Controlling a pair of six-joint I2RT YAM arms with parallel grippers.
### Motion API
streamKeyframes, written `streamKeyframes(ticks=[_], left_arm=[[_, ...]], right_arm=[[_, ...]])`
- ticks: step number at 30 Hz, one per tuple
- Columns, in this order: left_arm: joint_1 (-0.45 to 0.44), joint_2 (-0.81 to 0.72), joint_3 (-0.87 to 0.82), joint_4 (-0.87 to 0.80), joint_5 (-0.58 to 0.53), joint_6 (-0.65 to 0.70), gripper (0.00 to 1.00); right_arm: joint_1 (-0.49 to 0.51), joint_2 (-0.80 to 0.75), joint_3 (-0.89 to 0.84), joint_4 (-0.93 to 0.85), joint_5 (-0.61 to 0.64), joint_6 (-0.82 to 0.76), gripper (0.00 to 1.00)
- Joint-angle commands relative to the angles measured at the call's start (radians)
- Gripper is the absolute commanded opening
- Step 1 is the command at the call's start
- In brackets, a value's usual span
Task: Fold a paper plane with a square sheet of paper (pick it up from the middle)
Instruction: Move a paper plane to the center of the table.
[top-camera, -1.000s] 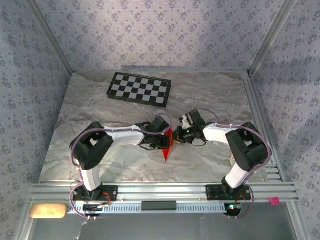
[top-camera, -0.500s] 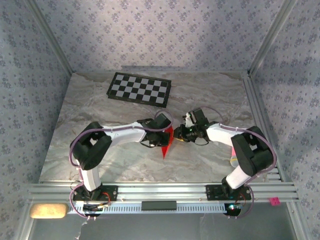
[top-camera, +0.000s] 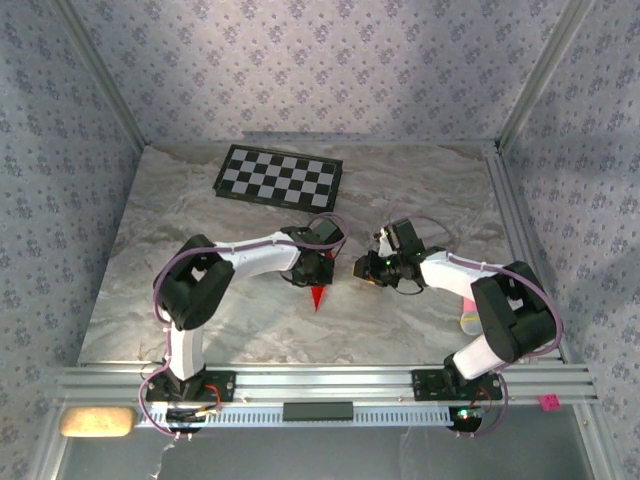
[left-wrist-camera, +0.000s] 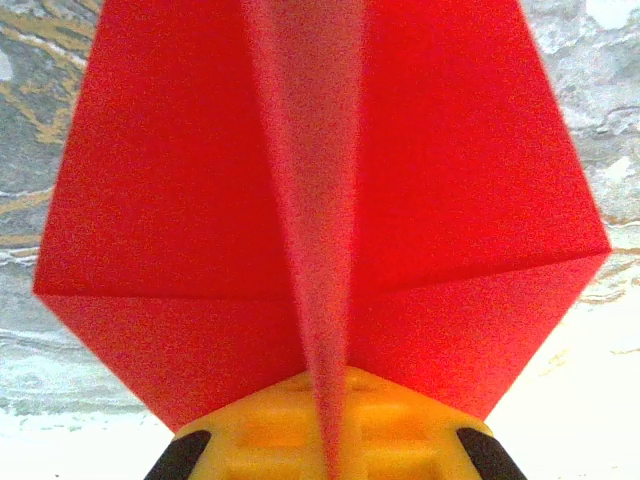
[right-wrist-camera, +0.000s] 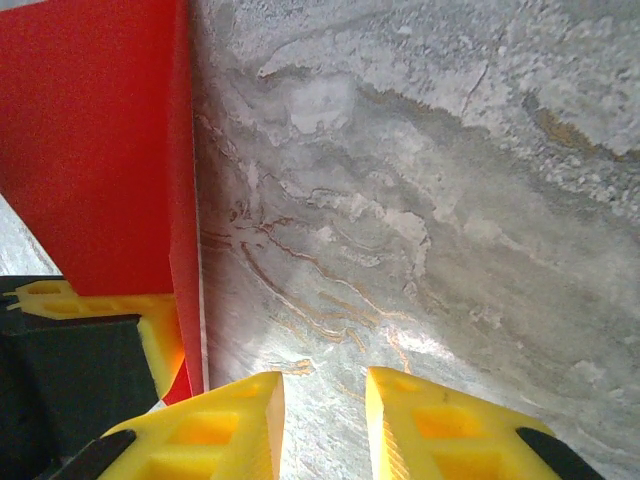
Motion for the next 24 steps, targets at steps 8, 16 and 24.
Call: streamKeyframes(ticks=[8, 16, 24], left_arm=[[-0.002, 0.035, 0.038, -0.051, -0.025, 0.01, 0.11], [-0.003, 0.054, 0.045, -0.049, -0.022, 0.009, 0.12], [-0.01, 0.08, 0.054, -0.046, -0.029, 0.004, 0.16]], right_arm=[[-0.007, -0.019, -0.013, -0.02, 0.018, -0.007, 0.29], [-0.009, -0.015, -0.016, -0.018, 0.014, -0.007, 0.29], [-0.01, -0.004, -0.014, -0.016, 0.012, -0.007, 0.29]])
